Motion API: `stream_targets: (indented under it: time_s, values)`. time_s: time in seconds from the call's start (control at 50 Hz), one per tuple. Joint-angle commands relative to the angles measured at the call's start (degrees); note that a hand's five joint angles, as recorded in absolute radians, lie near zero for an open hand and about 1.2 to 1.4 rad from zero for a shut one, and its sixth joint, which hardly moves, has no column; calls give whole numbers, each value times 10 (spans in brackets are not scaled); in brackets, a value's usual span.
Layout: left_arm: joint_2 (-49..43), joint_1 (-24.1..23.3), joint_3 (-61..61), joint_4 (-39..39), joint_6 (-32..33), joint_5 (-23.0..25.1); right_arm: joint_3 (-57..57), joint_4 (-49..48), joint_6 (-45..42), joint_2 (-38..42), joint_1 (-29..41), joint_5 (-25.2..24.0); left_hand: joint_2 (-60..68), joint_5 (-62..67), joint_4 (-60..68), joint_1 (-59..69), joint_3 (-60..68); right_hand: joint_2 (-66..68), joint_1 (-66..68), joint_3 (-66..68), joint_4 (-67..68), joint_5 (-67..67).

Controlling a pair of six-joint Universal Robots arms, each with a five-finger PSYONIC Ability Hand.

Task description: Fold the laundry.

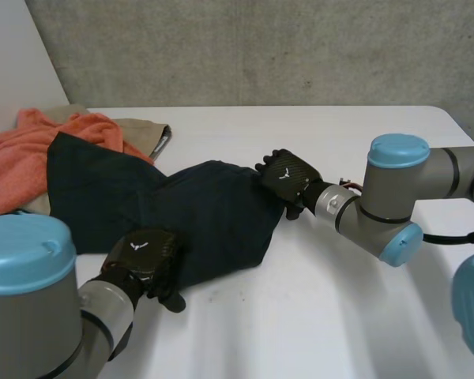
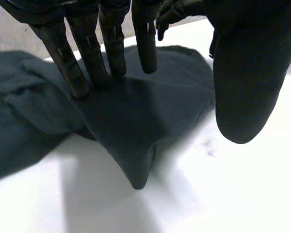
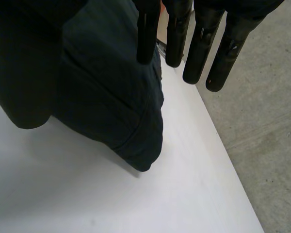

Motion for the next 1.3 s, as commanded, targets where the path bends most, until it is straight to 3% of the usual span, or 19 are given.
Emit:
stream_targets:
  time_s: [0.02,0.1,0.18,0.32,0.48,0.66,0.78,0.86,0.98,1.08,1.2,1.3]
  values:
    - [-74,35,29,33,5,-1,-48,1,4,49,1,1,39,36,37,38,39,118,147,109,109,118]
    - [-101,37,49,35,6,-1,-66,1,4,61,3,-7,73,70,70,72,72,321,350,312,312,321]
    - [-131,38,69,43,16,-1,-71,1,5,61,8,-30,239,236,236,237,238,554,583,545,545,555]
    - [-160,38,82,91,82,-7,-65,3,17,46,15,-20,544,541,541,542,543,555,584,546,546,555]
    - [-123,39,123,102,198,-40,-22,13,83,-50,14,36,549,546,546,547,548,555,584,546,546,555]
    - [30,44,160,55,218,-30,33,96,105,-219,7,66,549,546,546,547,548,555,584,546,546,555]
    - [104,42,205,-26,216,34,33,219,113,-322,-23,69,549,546,546,547,548,555,584,546,546,555]
    - [140,46,255,-94,212,110,30,290,122,-390,-39,73,549,546,546,547,548,555,584,546,546,555]
    - [141,67,293,-125,214,135,36,370,134,-479,-67,88,549,546,546,547,548,555,584,546,546,555]
    - [88,98,296,-127,218,139,61,395,138,-466,-69,88,549,546,546,547,548,555,584,546,546,555]
    - [-64,113,320,-127,227,138,67,395,197,-348,-53,94,549,546,546,547,548,532,561,523,523,533]
    - [-165,127,347,-130,246,136,41,403,245,-241,-46,105,549,546,546,547,548,191,220,182,182,191]
